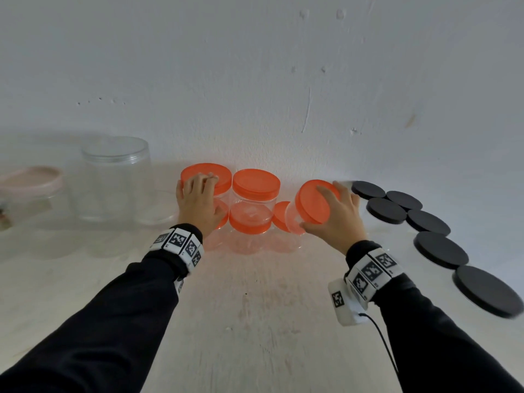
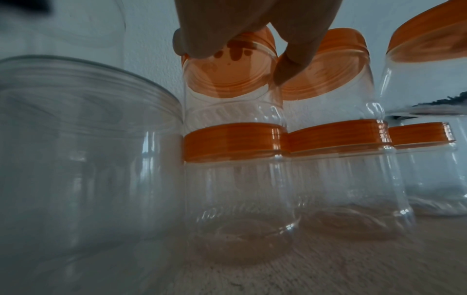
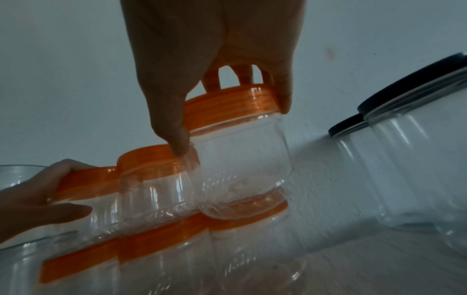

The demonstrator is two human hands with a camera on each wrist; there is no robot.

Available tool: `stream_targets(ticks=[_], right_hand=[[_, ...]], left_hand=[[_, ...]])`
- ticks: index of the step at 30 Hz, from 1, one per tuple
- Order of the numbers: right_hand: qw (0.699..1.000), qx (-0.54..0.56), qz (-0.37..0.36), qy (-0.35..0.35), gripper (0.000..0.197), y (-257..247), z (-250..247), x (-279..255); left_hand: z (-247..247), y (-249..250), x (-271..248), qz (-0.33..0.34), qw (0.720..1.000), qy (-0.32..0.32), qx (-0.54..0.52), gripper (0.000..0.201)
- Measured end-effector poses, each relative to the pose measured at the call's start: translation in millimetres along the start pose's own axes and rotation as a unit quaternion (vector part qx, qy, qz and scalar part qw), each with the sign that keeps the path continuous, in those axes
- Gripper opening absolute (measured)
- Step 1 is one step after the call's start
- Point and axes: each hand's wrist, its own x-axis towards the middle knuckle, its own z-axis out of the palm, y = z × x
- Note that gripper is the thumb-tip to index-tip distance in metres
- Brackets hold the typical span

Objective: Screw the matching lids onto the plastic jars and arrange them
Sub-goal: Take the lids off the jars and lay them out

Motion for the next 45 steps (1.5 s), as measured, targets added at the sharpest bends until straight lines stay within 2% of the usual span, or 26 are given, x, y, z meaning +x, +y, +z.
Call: stream_targets(ticks=[6,9,12,14,17,20,23,27,34,41,45], right_hand=[[0.999,0.033,0.001,-0.007,0.077,1,19,18],[0.997,0.079,0.018,0.006,0.074,2,24,25],[0.990,0.137,0.032,-0.012,0.073,3,30,30],[0.989,0.143,0.026,-0.030,0.078,7,34,33],[0.984,0.174,0.031,-0.021,0.098,12,41,37],[0.962,0.254,0.094,0.014,0.112,18,47,41],[0.938,0.310,0.155,-0.012,0.111,25,57,42],[0.941,0.277,0.191,-0.049,0.089,29,71,38],[0.950,0.236,0.204,-0.021,0.073,28,95,23],[0.952,0.216,0.213,-0.030,0.073,20,93,27],[0.952,0.194,0.230,-0.061,0.088,18,82,20]], left_hand=[[3,-3,0,0.010,1.000,0.011,0.006,0.055],[3,-3,0,0.010,1.000,0.012,0.009,0.054],[3,-2,0,0.015,1.000,0.015,0.015,0.054],[2,-2,0,0.013,1.000,0.013,0.019,0.055],[1,-2,0,0.010,1.000,0.001,0.022,0.054],[1,-2,1,0.013,1.000,-0.002,0.024,0.052],[1,-2,1,0.011,0.999,-0.010,0.035,0.060],[0,-1,1,0.001,0.998,-0.029,0.048,0.064],[-2,-3,2,0.026,0.998,-0.028,0.040,0.068],[-6,-4,1,0.027,0.998,-0.037,0.035,0.069],[-7,-3,2,0.023,0.997,-0.063,0.045,0.067]])
